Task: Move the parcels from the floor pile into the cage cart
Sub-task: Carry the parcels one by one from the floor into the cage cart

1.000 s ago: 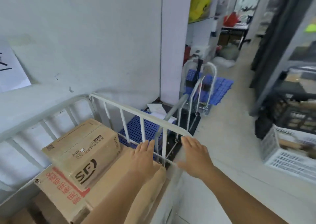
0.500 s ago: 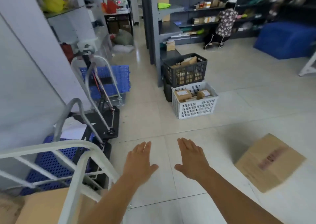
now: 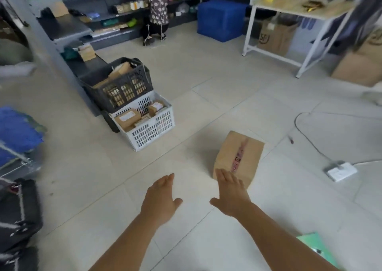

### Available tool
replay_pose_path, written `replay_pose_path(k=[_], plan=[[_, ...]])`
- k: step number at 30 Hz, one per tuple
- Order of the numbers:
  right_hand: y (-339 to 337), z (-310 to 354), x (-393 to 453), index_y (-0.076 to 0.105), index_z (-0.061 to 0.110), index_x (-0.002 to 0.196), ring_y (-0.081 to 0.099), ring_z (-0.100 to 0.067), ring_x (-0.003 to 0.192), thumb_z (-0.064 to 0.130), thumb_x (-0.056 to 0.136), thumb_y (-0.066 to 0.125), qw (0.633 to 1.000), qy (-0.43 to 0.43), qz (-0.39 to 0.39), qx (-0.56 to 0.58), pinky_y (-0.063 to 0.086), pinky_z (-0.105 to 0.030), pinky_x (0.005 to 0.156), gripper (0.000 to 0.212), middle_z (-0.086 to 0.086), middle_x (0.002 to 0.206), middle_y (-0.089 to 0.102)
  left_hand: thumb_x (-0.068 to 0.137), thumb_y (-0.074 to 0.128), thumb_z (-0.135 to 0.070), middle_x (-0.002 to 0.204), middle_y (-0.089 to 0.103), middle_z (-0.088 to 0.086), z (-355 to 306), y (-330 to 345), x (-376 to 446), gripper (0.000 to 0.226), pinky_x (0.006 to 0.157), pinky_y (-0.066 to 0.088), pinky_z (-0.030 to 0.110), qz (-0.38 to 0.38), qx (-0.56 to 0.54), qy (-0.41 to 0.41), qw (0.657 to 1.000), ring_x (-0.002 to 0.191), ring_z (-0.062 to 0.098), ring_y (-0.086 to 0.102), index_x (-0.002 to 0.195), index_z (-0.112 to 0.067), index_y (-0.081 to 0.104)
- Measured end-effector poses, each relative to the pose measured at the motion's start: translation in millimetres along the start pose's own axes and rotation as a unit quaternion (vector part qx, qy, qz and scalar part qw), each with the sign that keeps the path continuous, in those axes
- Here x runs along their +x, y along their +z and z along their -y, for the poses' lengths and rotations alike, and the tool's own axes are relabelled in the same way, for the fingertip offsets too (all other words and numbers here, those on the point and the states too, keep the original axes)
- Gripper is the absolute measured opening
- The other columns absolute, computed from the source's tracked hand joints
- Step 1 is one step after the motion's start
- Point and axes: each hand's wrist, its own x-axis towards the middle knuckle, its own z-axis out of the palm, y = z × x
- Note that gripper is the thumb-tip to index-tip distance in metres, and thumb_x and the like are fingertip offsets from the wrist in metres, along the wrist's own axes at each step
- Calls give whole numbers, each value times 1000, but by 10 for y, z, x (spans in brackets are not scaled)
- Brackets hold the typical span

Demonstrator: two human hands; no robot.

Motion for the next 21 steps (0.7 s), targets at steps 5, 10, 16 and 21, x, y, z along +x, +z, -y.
replay_pose_path(k=[5, 10, 16, 21], plan=[[-90, -603, 149, 4, 17, 156, 17, -20, 146, 47, 87, 61, 995, 93, -4, 38, 24, -37, 116, 94, 1, 161, 13, 96, 50, -42, 160, 16, 3, -388, 104, 621, 77, 116, 15, 29, 41, 15, 48, 998, 147, 18, 16, 155, -17, 6], [-178, -976, 391, 10, 17, 154, 23, -19, 144, 45, 86, 64, 982, 172, -8, 77, 27, -35, 112, 91, 3, 157, 20, 95, 50, -40, 157, 24, 4, -644, 165, 1233, 75, 113, 22, 30, 80, 31, 84, 993, 143, 20, 24, 154, -16, 11], [-352, -1190, 962, 12, 16, 153, 26, -21, 143, 44, 87, 65, 961, 250, -2, 115, 29, -36, 111, 89, 1, 156, 23, 95, 50, -40, 158, 23, 4, -761, 125, 2156, 75, 114, 25, 33, 117, 32, 110, 986, 142, 22, 26, 154, -14, 12], [-405, -1314, 1494, 9, 16, 154, 28, -22, 143, 44, 88, 64, 943, 294, -4, 157, 31, -35, 110, 91, 0, 159, 20, 96, 49, -40, 158, 21, 5, -818, 103, 2846, 75, 112, 27, 33, 149, 24, 112, 982, 142, 22, 26, 154, -15, 8]])
